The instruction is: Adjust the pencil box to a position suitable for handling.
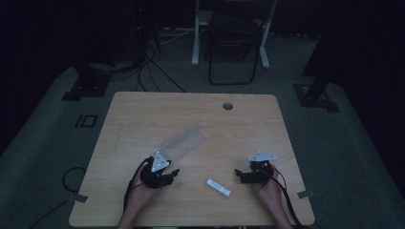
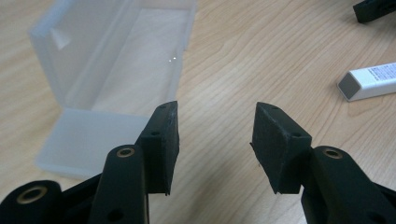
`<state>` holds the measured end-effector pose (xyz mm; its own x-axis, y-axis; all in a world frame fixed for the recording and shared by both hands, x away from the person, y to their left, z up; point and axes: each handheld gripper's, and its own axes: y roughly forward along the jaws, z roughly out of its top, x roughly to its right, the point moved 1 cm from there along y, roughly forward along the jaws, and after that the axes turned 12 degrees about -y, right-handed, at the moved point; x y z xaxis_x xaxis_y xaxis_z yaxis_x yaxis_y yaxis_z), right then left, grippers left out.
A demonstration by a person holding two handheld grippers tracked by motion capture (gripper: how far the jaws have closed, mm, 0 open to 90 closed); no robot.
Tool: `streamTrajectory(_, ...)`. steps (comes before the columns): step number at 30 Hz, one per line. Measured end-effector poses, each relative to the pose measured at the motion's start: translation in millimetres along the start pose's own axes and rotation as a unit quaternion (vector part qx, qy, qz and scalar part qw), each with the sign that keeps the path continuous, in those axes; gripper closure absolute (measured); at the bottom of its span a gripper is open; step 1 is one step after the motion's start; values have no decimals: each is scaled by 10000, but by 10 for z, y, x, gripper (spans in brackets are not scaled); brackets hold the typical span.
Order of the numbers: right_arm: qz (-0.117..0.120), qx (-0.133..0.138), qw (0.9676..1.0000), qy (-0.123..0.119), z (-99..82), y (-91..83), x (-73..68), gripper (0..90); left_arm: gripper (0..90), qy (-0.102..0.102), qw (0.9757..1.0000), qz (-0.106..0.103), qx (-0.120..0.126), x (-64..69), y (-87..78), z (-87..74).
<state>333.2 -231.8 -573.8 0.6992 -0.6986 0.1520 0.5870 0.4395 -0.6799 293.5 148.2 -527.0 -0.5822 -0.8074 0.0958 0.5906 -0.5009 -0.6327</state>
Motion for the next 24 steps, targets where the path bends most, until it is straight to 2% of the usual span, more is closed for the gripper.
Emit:
streamTrajectory(6,0,1,10000,1,0,0,0,126,510,-22,9999,114,95,-75,-39,80)
streamTrajectory(9,0,3,10000,-2,0,0,0,126,509,-130,9993,283,187,-196,-52,191)
streamTrajectory(17,0,2,10000,2,0,0,0,126,501,-246,9979,542,257,-320,-54,294)
streamTrajectory(20,-1,1,10000,1,0,0,0,126,511,-250,9967,712,288,-374,-39,329)
streamTrajectory(24,0,-1,10000,3,0,0,0,126,526,-305,9957,853,189,-454,33,361)
